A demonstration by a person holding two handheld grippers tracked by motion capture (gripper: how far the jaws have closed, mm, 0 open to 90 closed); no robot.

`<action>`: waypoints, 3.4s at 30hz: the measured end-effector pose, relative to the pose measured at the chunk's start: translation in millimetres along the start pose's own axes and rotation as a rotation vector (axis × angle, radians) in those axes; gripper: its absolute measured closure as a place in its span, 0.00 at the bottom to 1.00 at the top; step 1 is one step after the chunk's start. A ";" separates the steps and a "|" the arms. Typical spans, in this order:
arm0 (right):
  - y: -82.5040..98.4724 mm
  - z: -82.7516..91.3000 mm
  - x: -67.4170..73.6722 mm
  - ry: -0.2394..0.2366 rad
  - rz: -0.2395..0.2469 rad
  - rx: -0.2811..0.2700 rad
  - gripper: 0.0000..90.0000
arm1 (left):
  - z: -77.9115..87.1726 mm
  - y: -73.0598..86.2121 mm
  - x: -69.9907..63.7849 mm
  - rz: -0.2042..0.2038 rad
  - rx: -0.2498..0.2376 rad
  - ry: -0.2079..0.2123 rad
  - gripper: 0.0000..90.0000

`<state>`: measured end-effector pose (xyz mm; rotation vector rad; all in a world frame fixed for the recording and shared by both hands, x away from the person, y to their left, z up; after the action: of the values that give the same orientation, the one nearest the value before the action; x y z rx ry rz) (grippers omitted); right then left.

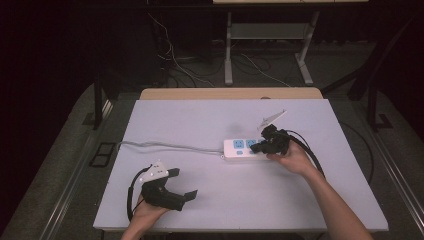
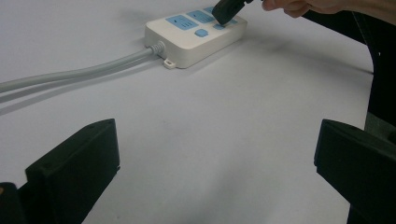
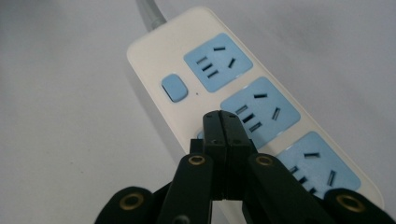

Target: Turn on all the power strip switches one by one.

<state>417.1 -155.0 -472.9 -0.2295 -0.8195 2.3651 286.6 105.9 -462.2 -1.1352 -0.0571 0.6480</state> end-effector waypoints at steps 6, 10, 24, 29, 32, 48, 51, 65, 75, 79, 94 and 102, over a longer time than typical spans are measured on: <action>-11.4 5.3 5.5 -0.017 0.005 -0.010 1.00 | 0.2 -0.3 -0.3 -0.001 -0.002 0.001 0.00; -19.6 6.2 10.5 -0.024 0.025 -0.009 1.00 | 0.8 -0.6 -0.4 0.000 -0.006 0.000 0.00; -38.2 -3.3 27.9 -0.054 0.081 0.004 1.00 | 1.3 -1.0 -0.6 0.000 -0.008 0.003 0.00; -38.1 -9.2 28.9 -0.057 0.082 0.020 1.00 | 1.5 -0.9 -0.5 0.002 -0.009 0.003 0.00; -37.0 -12.0 27.7 -0.057 0.084 0.026 1.00 | 1.5 -0.9 -0.2 0.002 -0.008 0.002 0.00; -32.1 -23.9 25.8 -0.069 0.070 0.051 1.00 | 1.6 -0.6 0.2 0.000 -0.004 0.001 0.00; -31.5 -23.7 25.6 -0.073 0.062 0.045 1.00 | 1.3 -0.5 -0.2 -0.002 -0.003 0.002 0.00; -28.6 -25.4 23.8 -0.098 0.067 0.020 1.00 | 0.4 0.1 -0.7 -0.004 0.002 0.003 0.00; -27.3 -25.9 23.5 -0.107 0.046 0.011 1.00 | -0.6 0.8 -1.6 -0.002 0.005 0.002 0.00; -26.9 -26.4 23.2 -0.112 0.043 0.004 1.00 | -1.0 1.1 -2.2 -0.003 0.007 0.002 0.00; -25.2 -27.4 24.0 -0.081 0.048 -0.013 1.00 | -2.1 1.4 -3.3 -0.005 0.010 0.003 0.00; -25.5 -27.1 23.1 -0.101 0.030 -0.008 1.00 | -0.7 0.8 -1.4 0.000 0.002 0.001 0.00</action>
<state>420.9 -111.7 -478.0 -0.1281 -0.8788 2.4182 285.3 104.8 -462.9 -1.1332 -0.0553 0.6471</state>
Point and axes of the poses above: each handheld gripper's, and its own axes: z roughly backward along the jaws, y roughly out of its underside, x roughly to its left, the point moved 8 cm from there along -z, roughly forward along the jaws, and after that the axes turned 7 degrees about y, right-handed, at the moved point
